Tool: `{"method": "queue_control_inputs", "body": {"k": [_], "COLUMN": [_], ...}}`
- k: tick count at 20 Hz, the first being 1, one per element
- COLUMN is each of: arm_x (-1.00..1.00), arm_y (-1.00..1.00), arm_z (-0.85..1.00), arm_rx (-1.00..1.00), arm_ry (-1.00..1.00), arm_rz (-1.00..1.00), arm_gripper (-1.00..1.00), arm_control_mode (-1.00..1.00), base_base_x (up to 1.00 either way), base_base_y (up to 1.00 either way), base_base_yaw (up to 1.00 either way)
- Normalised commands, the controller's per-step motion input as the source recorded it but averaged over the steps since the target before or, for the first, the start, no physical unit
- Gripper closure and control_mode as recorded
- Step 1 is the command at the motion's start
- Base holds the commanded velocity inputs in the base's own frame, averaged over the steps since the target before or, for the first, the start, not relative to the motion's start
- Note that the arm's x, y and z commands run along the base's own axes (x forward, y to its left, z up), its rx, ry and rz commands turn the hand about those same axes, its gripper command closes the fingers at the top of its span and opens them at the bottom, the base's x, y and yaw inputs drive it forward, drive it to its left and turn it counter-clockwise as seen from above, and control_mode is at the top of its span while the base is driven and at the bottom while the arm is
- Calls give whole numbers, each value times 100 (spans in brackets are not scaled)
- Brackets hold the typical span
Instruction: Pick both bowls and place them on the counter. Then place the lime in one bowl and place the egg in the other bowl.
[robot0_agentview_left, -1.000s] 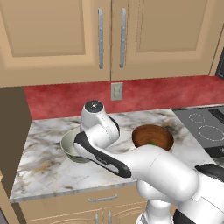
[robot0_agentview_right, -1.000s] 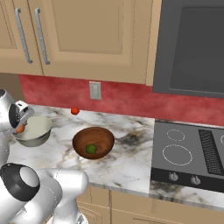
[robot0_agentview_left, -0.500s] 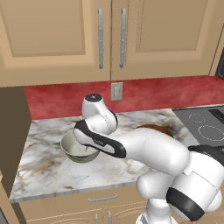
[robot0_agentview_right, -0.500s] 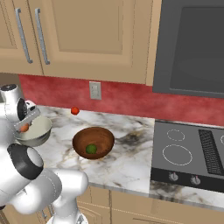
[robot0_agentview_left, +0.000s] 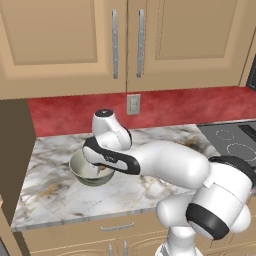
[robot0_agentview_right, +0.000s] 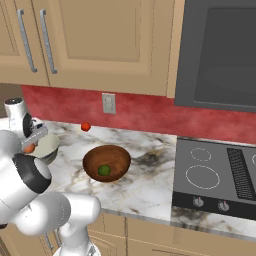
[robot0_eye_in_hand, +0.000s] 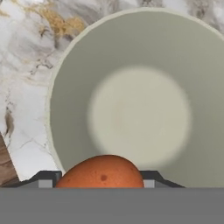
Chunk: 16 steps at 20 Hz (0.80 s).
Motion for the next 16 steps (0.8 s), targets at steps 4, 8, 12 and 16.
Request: {"method": "queue_control_inputs", "body": {"k": [4,8,12,16], "arm_x": [3,5,0,0], "arm_y": [0,0,0,0], "arm_z": [-9,-14,-21,-16], "arm_rx": [0,0,0,0], "arm_ry": [2,4,7,7], "arm_rz": [0,0,0,0], "arm_gripper": [100,100,100,100], "arm_control_mode": [-100,-100,-100,-100], "base_base_x": [0,0,0,0], "base_base_y": [0,0,0,0], "base_base_yaw": [0,0,0,0]}}
